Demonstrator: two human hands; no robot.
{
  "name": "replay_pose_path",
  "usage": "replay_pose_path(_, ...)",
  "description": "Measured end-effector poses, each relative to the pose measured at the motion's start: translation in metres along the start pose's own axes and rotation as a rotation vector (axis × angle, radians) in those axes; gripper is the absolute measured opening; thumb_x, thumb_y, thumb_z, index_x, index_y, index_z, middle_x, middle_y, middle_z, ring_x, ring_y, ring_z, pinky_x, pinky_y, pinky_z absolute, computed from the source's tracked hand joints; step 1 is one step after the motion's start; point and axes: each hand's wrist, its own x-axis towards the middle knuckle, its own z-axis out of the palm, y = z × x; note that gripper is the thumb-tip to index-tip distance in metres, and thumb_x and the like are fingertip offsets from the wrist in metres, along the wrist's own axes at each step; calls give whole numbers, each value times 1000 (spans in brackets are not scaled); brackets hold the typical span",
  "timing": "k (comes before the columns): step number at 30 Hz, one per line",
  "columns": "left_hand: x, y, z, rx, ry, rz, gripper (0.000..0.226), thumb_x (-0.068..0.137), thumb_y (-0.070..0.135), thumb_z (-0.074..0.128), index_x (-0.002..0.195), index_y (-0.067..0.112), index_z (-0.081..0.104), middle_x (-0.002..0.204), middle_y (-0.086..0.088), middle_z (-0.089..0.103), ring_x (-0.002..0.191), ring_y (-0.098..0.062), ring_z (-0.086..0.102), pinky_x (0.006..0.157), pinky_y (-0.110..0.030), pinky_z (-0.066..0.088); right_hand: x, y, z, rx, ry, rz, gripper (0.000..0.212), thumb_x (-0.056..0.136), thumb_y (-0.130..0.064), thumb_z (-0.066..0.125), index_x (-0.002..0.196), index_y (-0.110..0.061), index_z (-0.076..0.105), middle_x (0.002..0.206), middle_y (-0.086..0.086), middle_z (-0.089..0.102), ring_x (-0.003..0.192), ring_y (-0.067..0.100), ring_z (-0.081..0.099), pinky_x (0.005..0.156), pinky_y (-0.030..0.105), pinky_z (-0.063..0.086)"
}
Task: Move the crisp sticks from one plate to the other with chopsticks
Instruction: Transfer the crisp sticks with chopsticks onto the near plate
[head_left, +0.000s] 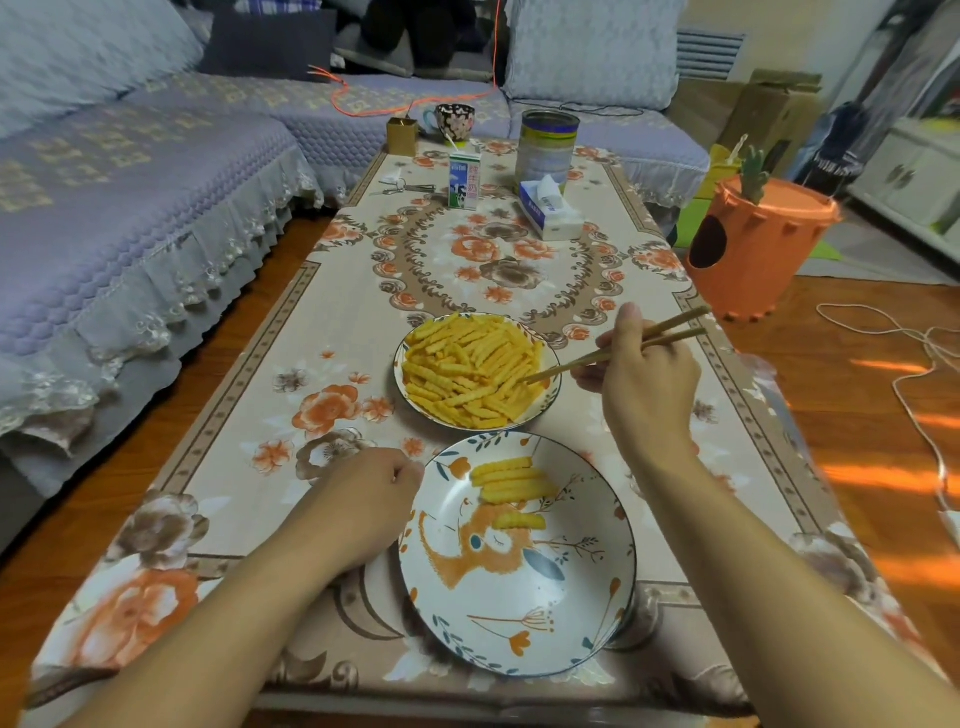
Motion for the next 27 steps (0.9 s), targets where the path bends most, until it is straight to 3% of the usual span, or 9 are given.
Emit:
replay_pose_path(6, 1, 0, 1, -8, -3, -1, 46, 106, 40, 40, 84, 4, 58, 67, -9, 55, 58, -20, 44, 58, -31, 31, 9, -16, -32, 268, 89, 160, 48, 111, -34, 41, 82, -3, 61, 68, 21, 70, 54, 27, 72, 63, 39, 65)
replay_pose_path(10, 2, 1, -1, -48, -31, -35, 40, 107, 31, 39, 89, 5, 63, 73, -14, 65, 62, -21, 54, 61, -32, 37, -2, -38, -58, 332, -53, 101, 49, 111, -34, 39, 81, -2, 61, 54, 8, 67, 51, 25, 70, 54, 32, 62)
replay_pose_path(15, -3, 6, -5, -93, -76, -64, 34, 107, 20, 38, 105, 1, 66, 70, -9, 59, 65, -21, 50, 63, -32, 36, -32, -61, -79, 94, -327, -76, 51, 109, -33, 41, 80, 3, 62, 58, 18, 68, 51, 31, 70, 50, 37, 62)
replay_pose_path(19, -3, 4, -4, -108, -88, -67, 32, 105, 19, 37, 90, 4, 62, 71, -9, 58, 64, -19, 49, 62, -32, 35, -51, -61, -79, -204, -440, -247, 45, 107, -30, 46, 79, -2, 68, 60, 13, 70, 51, 23, 70, 49, 32, 59)
replay_pose_path(22, -3, 5, -3, -88, -77, -57, 31, 105, 21, 37, 84, 11, 58, 72, -8, 56, 65, -19, 48, 62, -32, 33, -61, -52, -70, -314, -558, -310, 46, 98, -46, 45, 80, -11, 69, 64, 5, 72, 52, 12, 70, 52, 25, 57)
replay_pose_path(24, -3, 6, -3, -83, -69, -57, 34, 106, 23, 37, 91, 3, 61, 75, -8, 59, 66, -19, 48, 62, -31, 34, -63, -46, -67, -346, -623, -352, 47, 93, -55, 45, 82, -16, 69, 67, -1, 72, 54, 8, 71, 54, 28, 58)
replay_pose_path(27, -2, 7, -3, -71, -79, -51, 34, 105, 23, 37, 91, 3, 60, 76, -8, 58, 66, -19, 47, 62, -33, 34, -57, -45, -71, -277, -599, -305, 43, 97, -45, 49, 82, -10, 70, 66, 4, 73, 54, 14, 72, 54, 32, 59)
